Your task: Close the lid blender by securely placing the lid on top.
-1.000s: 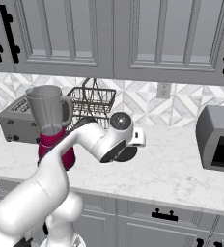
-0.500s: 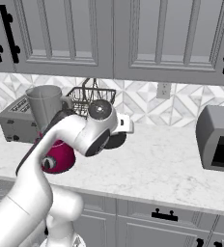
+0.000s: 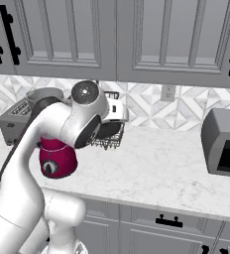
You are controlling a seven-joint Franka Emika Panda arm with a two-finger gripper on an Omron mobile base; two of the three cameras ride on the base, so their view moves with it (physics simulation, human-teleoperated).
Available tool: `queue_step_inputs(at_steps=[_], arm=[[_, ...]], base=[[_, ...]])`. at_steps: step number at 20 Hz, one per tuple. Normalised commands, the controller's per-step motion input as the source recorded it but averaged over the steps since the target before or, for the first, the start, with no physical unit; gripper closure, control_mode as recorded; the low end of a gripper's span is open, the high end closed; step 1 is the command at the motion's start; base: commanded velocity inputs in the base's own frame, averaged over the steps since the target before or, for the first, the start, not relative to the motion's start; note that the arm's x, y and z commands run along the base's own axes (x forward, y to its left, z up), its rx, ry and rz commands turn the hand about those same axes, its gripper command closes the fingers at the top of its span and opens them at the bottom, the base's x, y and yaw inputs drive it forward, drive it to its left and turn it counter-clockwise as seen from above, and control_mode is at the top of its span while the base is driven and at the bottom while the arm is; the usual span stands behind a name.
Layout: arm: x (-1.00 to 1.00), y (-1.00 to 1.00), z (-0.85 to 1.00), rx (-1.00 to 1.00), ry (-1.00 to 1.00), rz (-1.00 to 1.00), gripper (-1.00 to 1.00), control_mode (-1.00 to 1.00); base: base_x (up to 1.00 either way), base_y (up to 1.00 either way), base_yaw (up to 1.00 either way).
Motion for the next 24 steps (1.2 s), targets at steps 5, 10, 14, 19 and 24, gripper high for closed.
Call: queue_step_inputs(at_steps=[5, 10, 14, 19, 24], arm=[[-0.21, 0.3, 0.56, 0.05, -0.14, 0.0, 1.0, -1.0], [-0.05, 0.42, 0.31, 0.08, -0.23, 0.0, 1.0, -1.0], [0.0, 0.5, 0.31, 0.08, -0.23, 0.0, 1.0, -1.0], [0.0, 0.51, 0.43, 0.05, -0.12, 0.0, 1.0, -1.0], [0.0, 0.57, 0.37, 0.01, -0.01, 0.0, 1.0, -1.0]], base=[[0.0, 0.0, 0.0], [0.0, 0.0, 0.0], [0.0, 0.0, 0.0], [0.0, 0.0, 0.0], [0.0, 0.0, 0.0]])
